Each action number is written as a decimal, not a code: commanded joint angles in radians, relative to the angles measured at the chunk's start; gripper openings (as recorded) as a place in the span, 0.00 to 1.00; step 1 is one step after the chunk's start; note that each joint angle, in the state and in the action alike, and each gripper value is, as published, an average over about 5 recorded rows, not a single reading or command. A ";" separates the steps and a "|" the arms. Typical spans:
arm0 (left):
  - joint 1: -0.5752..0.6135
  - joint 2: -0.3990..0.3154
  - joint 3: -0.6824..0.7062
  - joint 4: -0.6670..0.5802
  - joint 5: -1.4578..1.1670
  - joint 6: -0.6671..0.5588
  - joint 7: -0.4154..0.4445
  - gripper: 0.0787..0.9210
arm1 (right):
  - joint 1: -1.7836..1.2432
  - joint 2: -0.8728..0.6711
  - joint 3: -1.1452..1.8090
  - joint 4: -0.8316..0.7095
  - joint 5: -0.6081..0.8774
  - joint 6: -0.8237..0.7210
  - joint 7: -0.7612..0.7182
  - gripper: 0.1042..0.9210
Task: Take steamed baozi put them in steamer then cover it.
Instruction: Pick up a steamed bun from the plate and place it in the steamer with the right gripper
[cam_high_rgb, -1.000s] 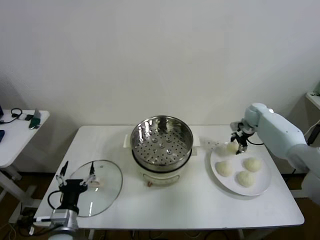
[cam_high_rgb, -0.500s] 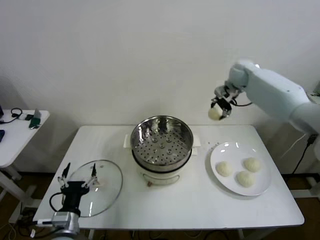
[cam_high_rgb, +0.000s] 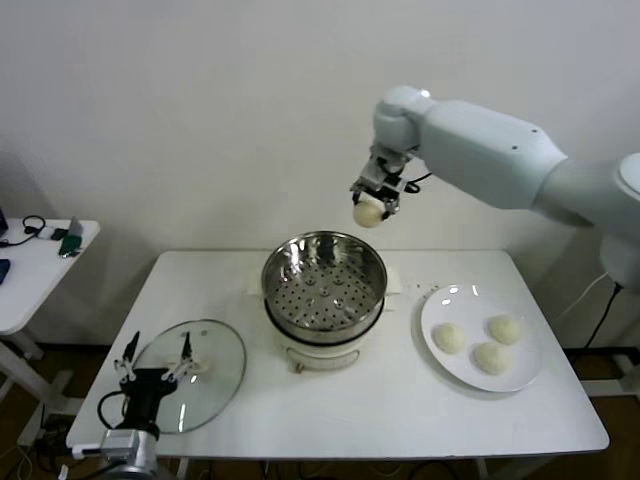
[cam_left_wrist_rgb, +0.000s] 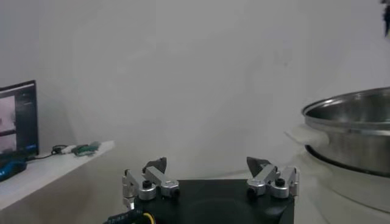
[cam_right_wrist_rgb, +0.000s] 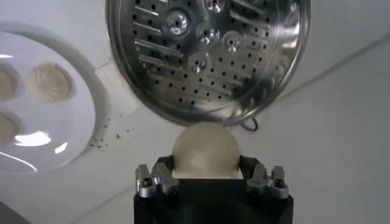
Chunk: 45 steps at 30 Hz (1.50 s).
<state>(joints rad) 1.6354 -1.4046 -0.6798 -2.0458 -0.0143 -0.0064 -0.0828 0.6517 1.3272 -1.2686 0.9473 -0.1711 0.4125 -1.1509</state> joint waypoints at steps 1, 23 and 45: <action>0.004 0.005 -0.004 0.002 -0.007 0.000 0.001 0.88 | -0.116 0.146 0.028 -0.019 -0.219 0.104 0.022 0.73; 0.009 0.003 -0.007 -0.014 -0.021 0.004 0.000 0.88 | -0.288 0.213 0.104 -0.160 -0.476 0.176 0.066 0.74; 0.015 0.002 -0.008 -0.016 -0.019 0.005 -0.001 0.88 | -0.175 0.089 0.115 0.037 -0.378 0.163 0.035 0.88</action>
<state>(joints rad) 1.6498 -1.4032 -0.6880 -2.0613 -0.0340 -0.0018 -0.0838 0.4130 1.4819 -1.1593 0.8860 -0.6087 0.5806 -1.0979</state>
